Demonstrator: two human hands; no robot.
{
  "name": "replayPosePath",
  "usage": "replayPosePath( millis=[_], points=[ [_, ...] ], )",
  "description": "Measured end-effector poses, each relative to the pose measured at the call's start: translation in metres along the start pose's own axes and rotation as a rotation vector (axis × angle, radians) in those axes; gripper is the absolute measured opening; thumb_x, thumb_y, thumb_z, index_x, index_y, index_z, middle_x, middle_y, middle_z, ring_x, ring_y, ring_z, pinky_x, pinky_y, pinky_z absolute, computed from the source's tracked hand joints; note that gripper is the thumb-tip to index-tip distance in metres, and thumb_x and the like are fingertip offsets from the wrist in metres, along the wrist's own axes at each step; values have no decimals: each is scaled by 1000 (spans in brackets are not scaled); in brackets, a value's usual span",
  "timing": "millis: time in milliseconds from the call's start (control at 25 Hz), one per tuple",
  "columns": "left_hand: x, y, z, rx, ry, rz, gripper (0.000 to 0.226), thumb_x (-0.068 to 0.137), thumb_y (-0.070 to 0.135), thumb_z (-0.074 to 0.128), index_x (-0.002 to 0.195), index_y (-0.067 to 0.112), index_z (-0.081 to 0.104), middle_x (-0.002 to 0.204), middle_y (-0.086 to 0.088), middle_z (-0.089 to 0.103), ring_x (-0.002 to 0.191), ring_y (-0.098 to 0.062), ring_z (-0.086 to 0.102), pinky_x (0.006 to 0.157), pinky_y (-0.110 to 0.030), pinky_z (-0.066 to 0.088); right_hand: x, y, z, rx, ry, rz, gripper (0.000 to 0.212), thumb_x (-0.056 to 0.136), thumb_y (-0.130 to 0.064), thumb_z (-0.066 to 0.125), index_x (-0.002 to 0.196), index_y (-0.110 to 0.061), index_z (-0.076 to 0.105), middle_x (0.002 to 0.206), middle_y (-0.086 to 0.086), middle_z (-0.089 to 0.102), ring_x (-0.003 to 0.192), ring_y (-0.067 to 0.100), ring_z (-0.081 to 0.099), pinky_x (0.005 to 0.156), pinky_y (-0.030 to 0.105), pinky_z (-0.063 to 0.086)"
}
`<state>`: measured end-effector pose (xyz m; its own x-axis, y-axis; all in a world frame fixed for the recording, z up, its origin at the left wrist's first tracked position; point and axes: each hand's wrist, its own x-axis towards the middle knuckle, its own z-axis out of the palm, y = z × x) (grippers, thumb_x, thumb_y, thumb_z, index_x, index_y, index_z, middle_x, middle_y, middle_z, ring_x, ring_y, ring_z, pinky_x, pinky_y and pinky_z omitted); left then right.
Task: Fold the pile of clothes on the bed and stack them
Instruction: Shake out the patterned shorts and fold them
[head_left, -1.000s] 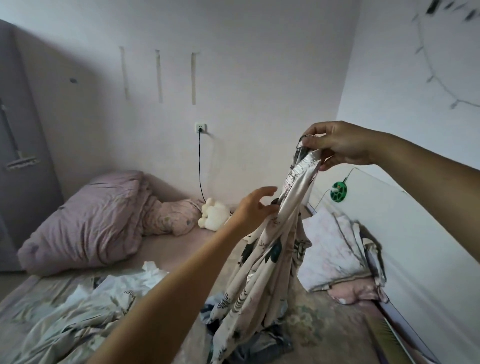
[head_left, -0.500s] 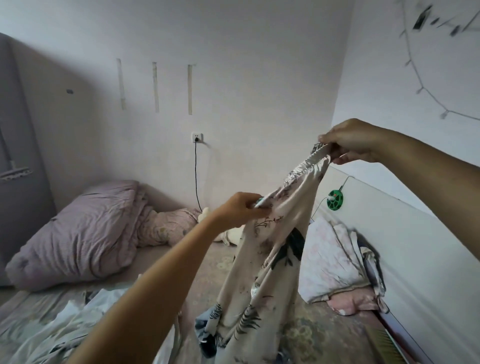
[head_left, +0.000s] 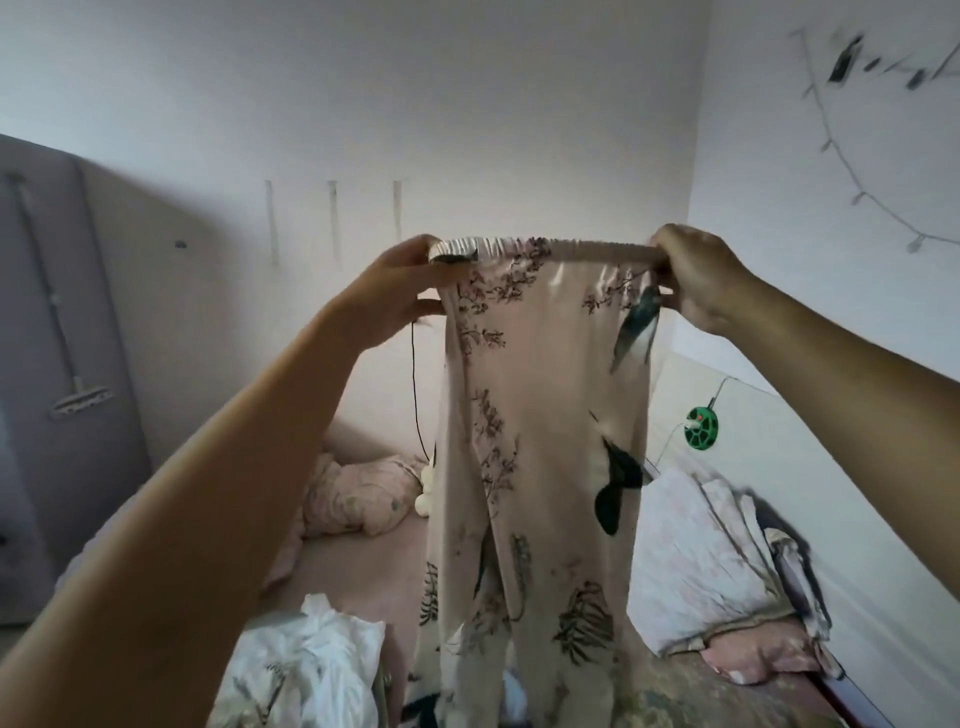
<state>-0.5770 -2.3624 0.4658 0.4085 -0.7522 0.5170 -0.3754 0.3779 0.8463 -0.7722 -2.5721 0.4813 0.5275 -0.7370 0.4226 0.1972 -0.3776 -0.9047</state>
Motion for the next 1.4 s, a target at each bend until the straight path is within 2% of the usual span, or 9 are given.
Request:
replayPosePath(
  millis=[120,320,440,640,840,960,1160,1280,1400],
  points=[
    [11,14,2,42,16,-13,24,88,4,61,72,18,49,67,6,61,66,-9,61,65,-29,52,-2,0,4,20,-86,-33,19,93,-15,44,75,-19,44,62,0,39,40,5,40,40,15,31],
    [3,1,-27,498,47,-128,18,79,17,75,76,13,57,71,0,58,62,-13,56,52,-23,47,4,27,-15,-237,-360,-142,27,79,-33,67,100,-17,60,85,-4,59,76,8,56,59,11,47],
    [-3,-2,-37,711,-44,-183,19,78,27,75,79,11,64,70,0,58,62,-12,51,54,-20,42,11,42,-14,-452,-383,-260,20,77,-25,73,90,-12,66,82,-1,62,82,13,55,66,10,43],
    [-17,-20,-59,1151,-273,-368,40,89,48,57,65,17,60,61,5,54,58,-13,45,61,-23,38,25,28,-30,-53,-355,-148,61,30,-61,89,73,-22,69,72,-11,64,73,1,60,67,15,48],
    [-27,-14,-88,1469,-273,-335,33,96,34,52,91,6,66,75,0,58,72,-13,52,68,-21,38,20,27,-44,-764,-408,-378,10,78,-27,75,79,-18,70,83,2,69,80,15,60,71,23,43],
    [-22,-5,-87,1678,-179,-202,25,97,29,49,102,9,63,86,-2,59,86,-20,56,80,-31,45,19,44,-35,-1183,-500,-522,16,85,-41,64,79,-26,68,84,-8,65,85,17,59,77,36,45],
    [-15,12,-72,2095,53,41,31,100,29,42,119,13,61,114,-5,53,105,-22,54,90,-32,39,23,38,-31,-1366,-294,-679,28,92,-40,54,90,-19,72,83,-8,56,91,20,59,73,33,46],
    [0,13,-69,1944,224,-69,36,98,21,49,133,15,49,107,2,47,94,-16,53,84,-29,42,21,27,-23,-1560,-229,-765,35,96,-43,45,94,-16,68,87,-1,62,90,23,59,74,34,48],
    [7,19,-69,1838,48,-108,38,101,29,39,137,21,46,87,15,48,94,-16,57,72,-30,43,16,18,-13,-1522,-200,-673,40,95,-42,49,124,-14,45,72,2,58,68,22,56,63,34,49]
  ],
)
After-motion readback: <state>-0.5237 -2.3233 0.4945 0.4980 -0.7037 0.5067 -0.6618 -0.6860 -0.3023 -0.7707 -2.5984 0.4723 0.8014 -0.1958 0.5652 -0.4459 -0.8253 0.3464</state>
